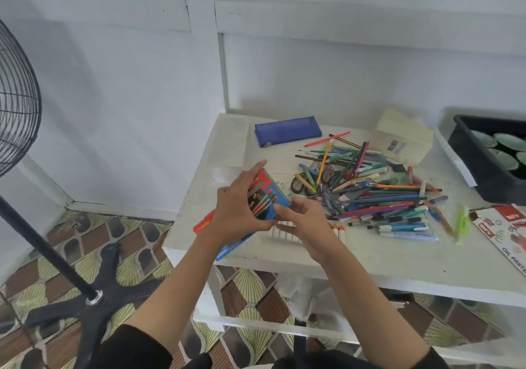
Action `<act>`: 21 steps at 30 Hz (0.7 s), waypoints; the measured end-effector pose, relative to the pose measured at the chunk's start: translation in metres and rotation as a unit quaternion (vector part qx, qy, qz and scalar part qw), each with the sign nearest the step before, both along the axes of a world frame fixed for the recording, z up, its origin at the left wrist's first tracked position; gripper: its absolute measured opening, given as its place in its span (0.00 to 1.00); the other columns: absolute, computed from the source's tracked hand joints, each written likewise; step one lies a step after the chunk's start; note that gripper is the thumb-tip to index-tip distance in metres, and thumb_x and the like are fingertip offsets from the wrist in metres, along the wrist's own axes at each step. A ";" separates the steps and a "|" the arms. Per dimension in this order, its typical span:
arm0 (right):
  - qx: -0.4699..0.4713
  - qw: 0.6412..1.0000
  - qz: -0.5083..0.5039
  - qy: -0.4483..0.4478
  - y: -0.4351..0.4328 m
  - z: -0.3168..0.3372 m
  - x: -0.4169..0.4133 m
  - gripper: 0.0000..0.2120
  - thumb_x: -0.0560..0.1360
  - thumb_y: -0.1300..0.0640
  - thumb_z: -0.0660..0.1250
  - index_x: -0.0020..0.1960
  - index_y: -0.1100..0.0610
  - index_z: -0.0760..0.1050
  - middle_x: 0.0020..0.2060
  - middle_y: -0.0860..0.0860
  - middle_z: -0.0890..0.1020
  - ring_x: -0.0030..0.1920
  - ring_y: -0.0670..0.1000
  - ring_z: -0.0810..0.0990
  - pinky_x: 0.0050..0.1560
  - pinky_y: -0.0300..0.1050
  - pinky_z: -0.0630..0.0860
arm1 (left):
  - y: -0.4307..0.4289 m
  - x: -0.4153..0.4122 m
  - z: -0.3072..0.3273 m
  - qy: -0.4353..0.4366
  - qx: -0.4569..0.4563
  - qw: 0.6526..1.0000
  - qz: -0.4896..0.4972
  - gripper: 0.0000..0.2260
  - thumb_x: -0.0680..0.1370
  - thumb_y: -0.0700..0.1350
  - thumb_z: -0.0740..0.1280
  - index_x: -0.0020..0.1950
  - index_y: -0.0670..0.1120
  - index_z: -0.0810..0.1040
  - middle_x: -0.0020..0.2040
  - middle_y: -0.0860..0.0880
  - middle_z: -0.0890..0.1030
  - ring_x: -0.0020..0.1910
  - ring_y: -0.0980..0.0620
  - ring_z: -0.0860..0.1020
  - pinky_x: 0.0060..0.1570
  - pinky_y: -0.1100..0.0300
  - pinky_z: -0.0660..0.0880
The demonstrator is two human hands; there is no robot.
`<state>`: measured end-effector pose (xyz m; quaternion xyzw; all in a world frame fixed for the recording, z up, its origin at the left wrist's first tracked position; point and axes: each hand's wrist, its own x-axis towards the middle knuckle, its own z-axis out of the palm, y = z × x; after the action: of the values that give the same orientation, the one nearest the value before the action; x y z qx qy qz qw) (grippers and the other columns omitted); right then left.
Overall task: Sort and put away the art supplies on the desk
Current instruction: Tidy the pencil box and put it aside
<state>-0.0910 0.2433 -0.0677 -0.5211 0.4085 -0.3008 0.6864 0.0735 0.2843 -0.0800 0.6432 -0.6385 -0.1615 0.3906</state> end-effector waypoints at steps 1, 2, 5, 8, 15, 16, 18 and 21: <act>-0.005 1.000 0.012 0.019 -0.001 -0.003 -0.002 0.09 0.75 0.59 0.68 0.53 0.61 0.78 0.48 0.58 0.82 0.45 0.50 0.82 0.51 0.49 0.78 | -0.001 0.001 -0.001 -0.001 0.003 1.000 -0.014 0.45 0.62 0.57 0.75 0.73 0.63 0.55 0.57 0.58 0.71 0.57 0.59 0.72 0.63 0.49 0.66; -0.016 0.999 0.024 0.039 -0.001 -0.005 -0.005 0.08 0.75 0.58 0.69 0.53 0.59 0.78 0.48 0.57 0.82 0.46 0.49 0.82 0.52 0.49 0.77 | -0.002 0.001 0.000 -0.012 0.009 1.000 -0.024 0.44 0.62 0.57 0.75 0.73 0.63 0.55 0.56 0.58 0.71 0.56 0.59 0.72 0.63 0.49 0.66; -0.055 0.993 0.035 0.095 -0.004 -0.015 -0.012 0.14 0.75 0.52 0.68 0.58 0.56 0.76 0.50 0.52 0.82 0.49 0.49 0.82 0.50 0.45 0.78 | -0.006 0.010 0.003 -0.018 0.042 0.997 -0.055 0.46 0.61 0.55 0.75 0.73 0.64 0.54 0.57 0.57 0.70 0.55 0.57 0.73 0.64 0.48 0.67; -0.223 0.938 0.045 0.260 -0.017 -0.030 -0.030 0.17 0.72 0.49 0.71 0.60 0.51 0.75 0.53 0.46 0.80 0.53 0.46 0.78 0.52 0.39 0.73 | -0.008 0.023 0.005 -0.009 0.085 0.992 -0.096 0.45 0.61 0.55 0.75 0.73 0.63 0.56 0.58 0.57 0.70 0.56 0.57 0.74 0.64 0.46 0.69; -0.358 0.713 0.222 0.560 -0.043 -0.046 -0.056 0.42 0.67 0.41 0.73 0.74 0.50 0.57 0.71 0.50 0.63 0.71 0.52 0.62 0.67 0.54 0.63 | -0.009 0.046 -0.012 -0.069 0.194 0.972 -0.117 0.47 0.59 0.56 0.75 0.74 0.64 0.54 0.61 0.57 0.70 0.57 0.57 0.72 0.66 0.46 0.66; -0.362 0.701 0.229 0.570 -0.044 -0.045 -0.055 0.43 0.67 0.40 0.72 0.74 0.50 0.57 0.71 0.50 0.63 0.71 0.52 0.62 0.67 0.55 0.62 | -0.009 0.048 -0.014 -0.094 0.204 0.968 -0.115 0.48 0.59 0.57 0.74 0.74 0.64 0.53 0.62 0.56 0.70 0.58 0.56 0.70 0.66 0.47 0.64; -0.373 0.680 0.240 0.584 -0.047 -0.041 -0.054 0.41 0.66 0.38 0.71 0.73 0.51 0.60 0.69 0.50 0.65 0.70 0.52 0.63 0.66 0.54 0.63 | -0.010 0.053 -0.018 -0.165 0.215 0.956 -0.110 0.49 0.60 0.57 0.73 0.75 0.63 0.51 0.63 0.53 0.68 0.58 0.56 0.66 0.63 0.49 0.63; -0.391 0.685 0.226 0.571 -0.048 -0.042 -0.056 0.38 0.65 0.37 0.71 0.69 0.50 0.65 0.62 0.49 0.69 0.65 0.51 0.67 0.61 0.51 0.67 | -0.010 0.061 -0.026 -0.214 0.230 0.943 -0.107 0.50 0.60 0.57 0.73 0.76 0.61 0.49 0.63 0.52 0.61 0.59 0.54 0.63 0.61 0.51 0.64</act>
<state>-0.1470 0.1953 -0.1101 -0.8899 0.4362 0.0870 0.1011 0.1341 0.2744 -0.1059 0.6627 -0.7178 -0.2029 0.0667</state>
